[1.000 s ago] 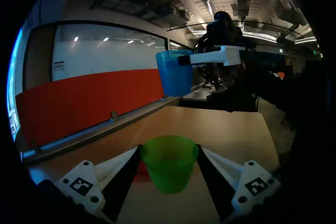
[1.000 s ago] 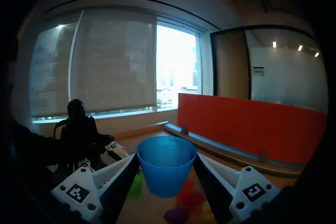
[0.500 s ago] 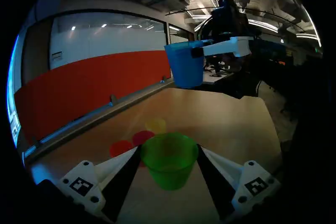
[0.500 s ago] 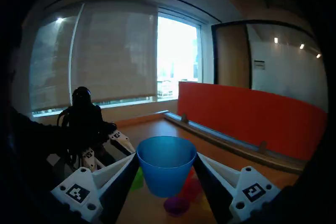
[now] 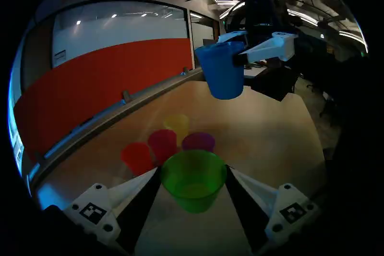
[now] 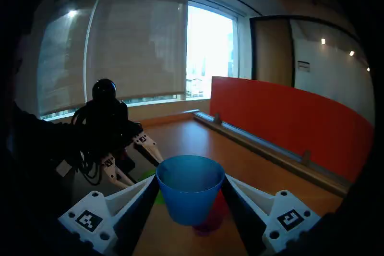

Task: Pour water

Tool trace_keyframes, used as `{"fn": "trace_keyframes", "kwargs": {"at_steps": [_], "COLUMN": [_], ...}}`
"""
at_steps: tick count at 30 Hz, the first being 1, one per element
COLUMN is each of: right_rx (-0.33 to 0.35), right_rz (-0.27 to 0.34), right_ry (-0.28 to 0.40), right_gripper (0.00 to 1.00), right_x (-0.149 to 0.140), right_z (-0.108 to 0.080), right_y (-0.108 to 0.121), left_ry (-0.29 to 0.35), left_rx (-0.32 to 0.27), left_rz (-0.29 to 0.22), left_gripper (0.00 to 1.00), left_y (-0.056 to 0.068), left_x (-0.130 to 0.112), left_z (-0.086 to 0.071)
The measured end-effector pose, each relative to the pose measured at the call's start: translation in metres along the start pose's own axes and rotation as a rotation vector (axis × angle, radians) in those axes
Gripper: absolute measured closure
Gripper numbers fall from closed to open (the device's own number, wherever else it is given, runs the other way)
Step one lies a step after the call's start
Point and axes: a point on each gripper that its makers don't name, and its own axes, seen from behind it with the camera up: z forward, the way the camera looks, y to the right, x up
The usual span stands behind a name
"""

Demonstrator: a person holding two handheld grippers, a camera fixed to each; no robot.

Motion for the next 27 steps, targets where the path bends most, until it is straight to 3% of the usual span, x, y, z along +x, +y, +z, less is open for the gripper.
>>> {"fn": "trace_keyframes", "kwargs": {"at_steps": [27], "right_rx": [0.030], "right_rz": [-0.018], "right_ry": [-0.106], "right_gripper": [0.09], "right_x": [-0.059], "right_z": [0.003], "right_y": [-0.005], "left_ry": [-0.150], "left_rx": [-0.040], "left_rz": [-0.011], "left_gripper": [0.10], "left_y": [-0.004], "left_x": [-0.047], "left_z": [0.017]}}
